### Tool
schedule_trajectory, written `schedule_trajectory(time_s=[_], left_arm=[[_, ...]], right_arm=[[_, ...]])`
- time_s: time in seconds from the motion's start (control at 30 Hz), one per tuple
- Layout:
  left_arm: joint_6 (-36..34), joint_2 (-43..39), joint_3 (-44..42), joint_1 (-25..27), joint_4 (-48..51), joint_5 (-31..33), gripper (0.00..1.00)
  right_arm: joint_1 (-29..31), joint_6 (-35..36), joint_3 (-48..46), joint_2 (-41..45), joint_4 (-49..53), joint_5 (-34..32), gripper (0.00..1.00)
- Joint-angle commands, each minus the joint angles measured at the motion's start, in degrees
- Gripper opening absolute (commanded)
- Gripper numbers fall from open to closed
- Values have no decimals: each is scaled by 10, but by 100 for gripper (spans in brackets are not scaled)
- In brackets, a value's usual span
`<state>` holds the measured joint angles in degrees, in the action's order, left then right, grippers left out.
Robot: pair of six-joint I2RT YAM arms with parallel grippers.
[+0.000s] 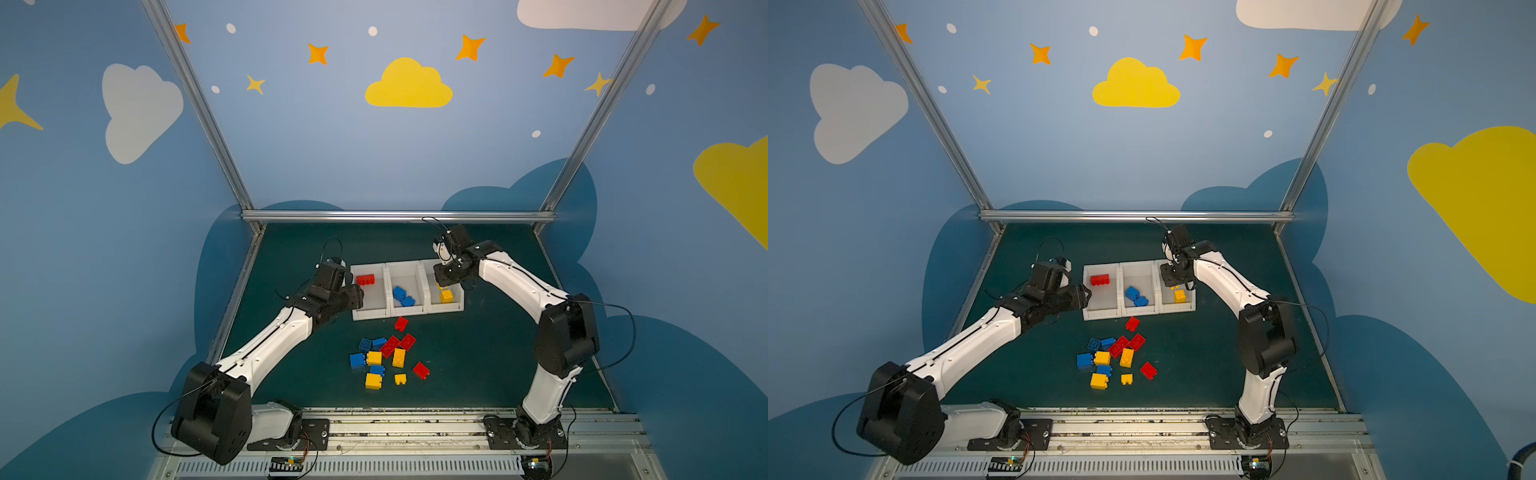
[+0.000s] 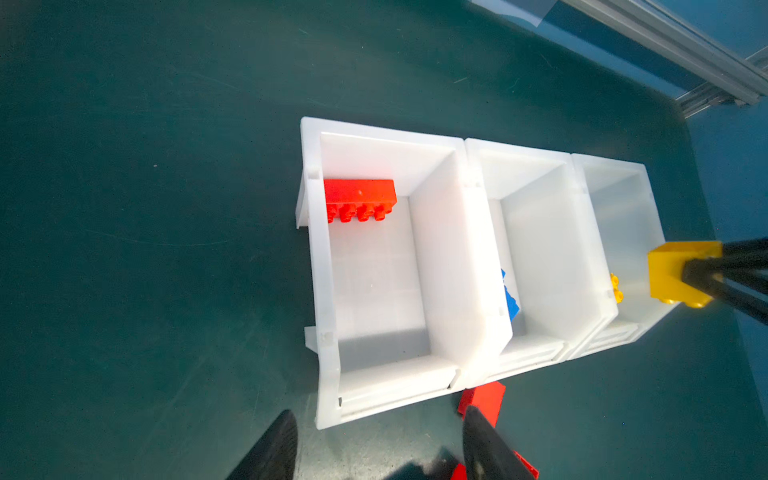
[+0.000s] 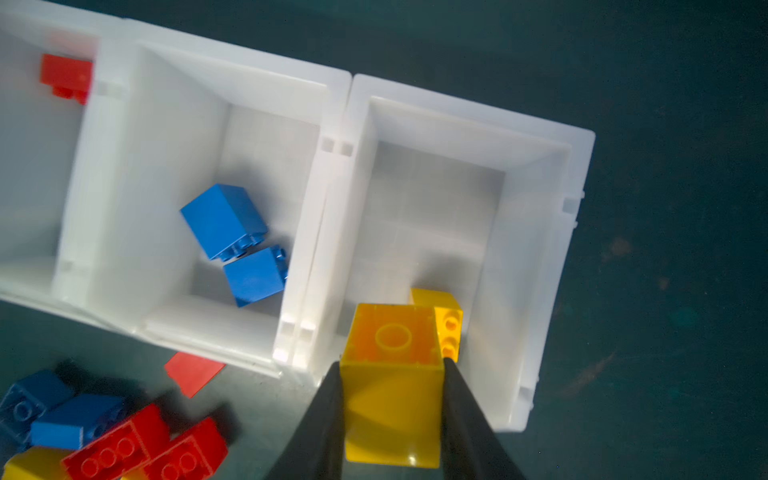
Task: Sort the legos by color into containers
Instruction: 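Lift the yellow brick into the end compartment and release it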
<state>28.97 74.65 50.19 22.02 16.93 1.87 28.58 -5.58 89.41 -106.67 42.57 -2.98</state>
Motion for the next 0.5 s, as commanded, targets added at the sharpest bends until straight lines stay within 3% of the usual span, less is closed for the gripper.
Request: schedule_trajectory(time_s=[0.0,0.47], left_arm=[[11,-21,-14,-2,-5,-10,64],[13,-33,-26,-2,-4,-9,64]], right_arm=[[-8,-10,27,-25,22,-22,29],[-26,-19,24,-49,30,-19,31]])
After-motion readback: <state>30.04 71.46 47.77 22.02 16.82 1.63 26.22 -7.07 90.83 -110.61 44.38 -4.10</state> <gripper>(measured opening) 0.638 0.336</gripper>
